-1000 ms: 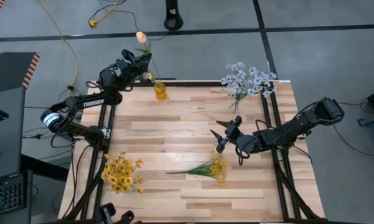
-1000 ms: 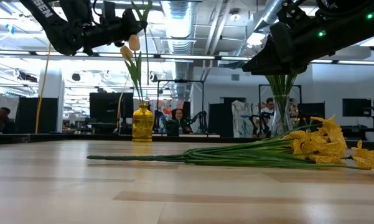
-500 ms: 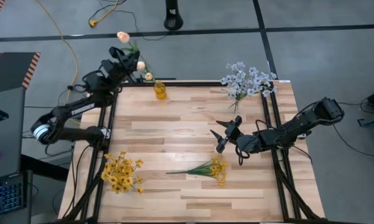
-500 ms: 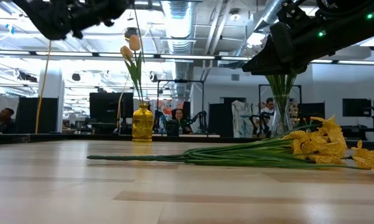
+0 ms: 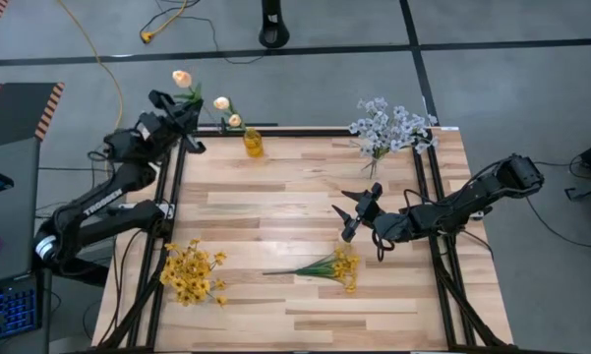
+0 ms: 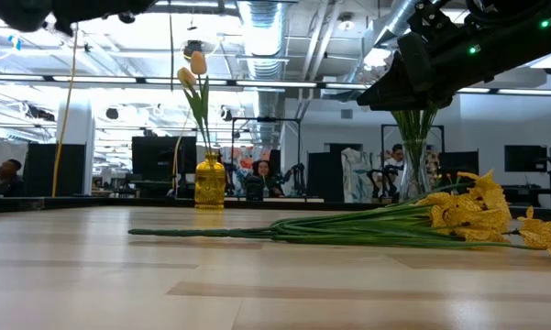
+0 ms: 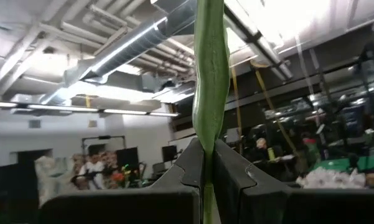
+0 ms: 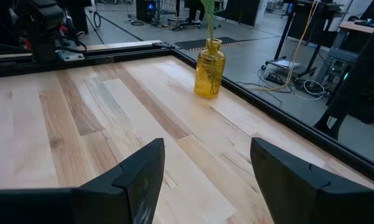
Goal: Sort flowers into vase by color
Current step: Put the pink tulip into the yellow vase
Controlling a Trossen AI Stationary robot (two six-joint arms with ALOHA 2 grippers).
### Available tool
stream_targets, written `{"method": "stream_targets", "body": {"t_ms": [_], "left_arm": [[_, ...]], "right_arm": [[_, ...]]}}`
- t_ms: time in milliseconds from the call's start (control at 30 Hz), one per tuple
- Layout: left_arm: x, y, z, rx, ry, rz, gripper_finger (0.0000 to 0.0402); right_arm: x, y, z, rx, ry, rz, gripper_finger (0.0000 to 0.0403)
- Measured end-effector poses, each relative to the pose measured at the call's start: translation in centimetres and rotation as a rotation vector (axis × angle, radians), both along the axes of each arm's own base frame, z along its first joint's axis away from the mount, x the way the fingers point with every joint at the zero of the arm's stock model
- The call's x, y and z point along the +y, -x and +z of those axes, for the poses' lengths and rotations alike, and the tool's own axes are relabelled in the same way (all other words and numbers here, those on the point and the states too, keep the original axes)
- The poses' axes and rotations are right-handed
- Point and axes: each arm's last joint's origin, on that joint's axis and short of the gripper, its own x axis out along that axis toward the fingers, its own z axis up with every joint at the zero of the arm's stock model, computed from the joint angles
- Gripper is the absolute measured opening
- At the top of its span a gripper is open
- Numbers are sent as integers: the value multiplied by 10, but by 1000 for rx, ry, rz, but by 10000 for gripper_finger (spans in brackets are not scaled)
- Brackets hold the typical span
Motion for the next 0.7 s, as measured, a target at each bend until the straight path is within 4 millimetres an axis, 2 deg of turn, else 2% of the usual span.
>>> {"method": "stream_targets", "body": {"t_ms": [300, 500, 700], "left_arm": [[-5, 7, -68, -65, -19, 60, 2], [0, 3, -90, -127, -32, 47, 2], [16, -10, -105, -99, 28, 34, 2]], "right_arm": [[0, 0, 0, 0, 0, -1, 265], [-4, -1, 0, 0, 0, -19, 265], [-12, -2, 0, -1, -1, -52, 265]]}}
